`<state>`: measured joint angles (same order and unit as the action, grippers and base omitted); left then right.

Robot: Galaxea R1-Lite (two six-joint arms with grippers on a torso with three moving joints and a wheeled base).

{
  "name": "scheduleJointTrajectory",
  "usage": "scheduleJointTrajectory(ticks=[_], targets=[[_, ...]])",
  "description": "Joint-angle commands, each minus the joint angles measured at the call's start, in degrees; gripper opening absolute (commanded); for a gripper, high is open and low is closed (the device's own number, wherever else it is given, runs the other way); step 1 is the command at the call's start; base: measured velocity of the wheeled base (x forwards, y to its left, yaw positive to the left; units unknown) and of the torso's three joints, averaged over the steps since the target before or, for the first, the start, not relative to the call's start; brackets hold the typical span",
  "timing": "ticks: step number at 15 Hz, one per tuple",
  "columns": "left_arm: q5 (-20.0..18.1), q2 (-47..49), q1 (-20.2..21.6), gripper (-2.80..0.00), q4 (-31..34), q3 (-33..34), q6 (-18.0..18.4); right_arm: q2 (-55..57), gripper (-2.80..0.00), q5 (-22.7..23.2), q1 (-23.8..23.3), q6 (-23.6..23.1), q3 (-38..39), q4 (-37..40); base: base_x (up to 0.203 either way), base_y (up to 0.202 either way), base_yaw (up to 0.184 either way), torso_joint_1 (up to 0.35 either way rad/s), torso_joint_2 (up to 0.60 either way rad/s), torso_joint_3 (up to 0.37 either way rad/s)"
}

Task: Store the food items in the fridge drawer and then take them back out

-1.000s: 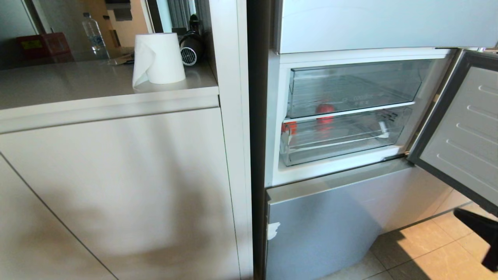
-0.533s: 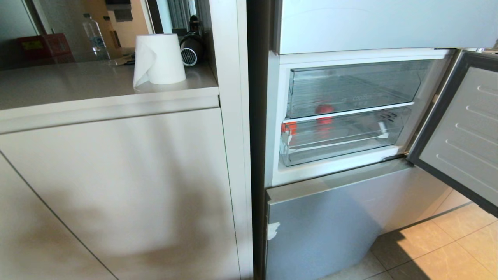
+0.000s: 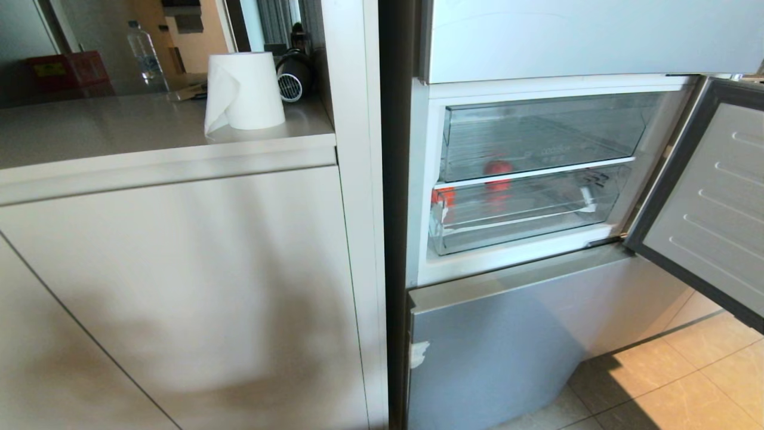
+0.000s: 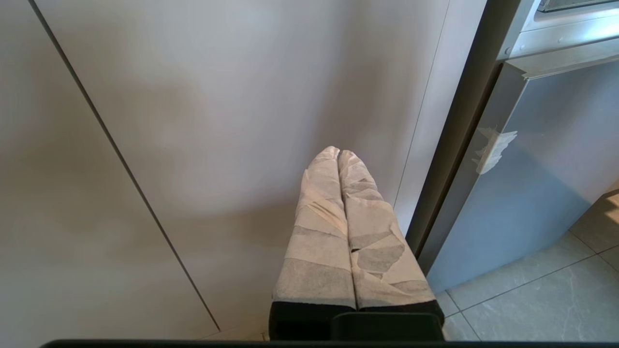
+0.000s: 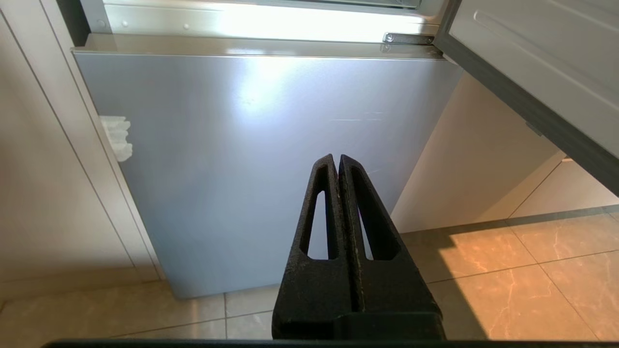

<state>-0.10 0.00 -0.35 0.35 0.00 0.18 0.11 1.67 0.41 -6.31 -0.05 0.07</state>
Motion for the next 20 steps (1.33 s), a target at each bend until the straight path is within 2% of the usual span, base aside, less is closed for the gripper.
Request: scheduleJointTrajectory(ticks=[1, 5, 16, 19, 20], targets=[[0.01, 0.00, 0.00, -2.80, 0.00, 0.00, -0.01, -0.02, -2.80, 0.00, 0.02, 1.35, 0.05, 0.12, 0.000, 0.000, 0.000, 0.000, 0.00, 0.000], [0.01, 0.00, 0.00, -2.80, 0.00, 0.00, -0.01, -0.11, -2.80, 0.09, 0.02, 2.09, 0.05, 0.10, 0.001, 0.002, -0.024, 0.002, 0.00, 0.000], [0.01, 0.00, 0.00, -2.80, 0.00, 0.00, -0.01, -0.02, -2.80, 0.00, 0.02, 2.53, 0.05, 0.01, 0.001, 0.009, -0.173, 0.004, 0.00, 0.003], [0.01, 0.00, 0.00, -2.80, 0.00, 0.00, -0.01, 0.79, -2.80, 0.56, 0.00, 1.55, -0.09, -0.28, -0.001, 0.002, -0.060, 0.001, 0.00, 0.003], [0.01, 0.00, 0.00, -2.80, 0.00, 0.00, -0.01, 2.76, -2.80, 0.48, -0.16, 2.73, -0.78, -2.00, 0.000, 0.000, 0.000, 0.000, 0.00, 0.000]])
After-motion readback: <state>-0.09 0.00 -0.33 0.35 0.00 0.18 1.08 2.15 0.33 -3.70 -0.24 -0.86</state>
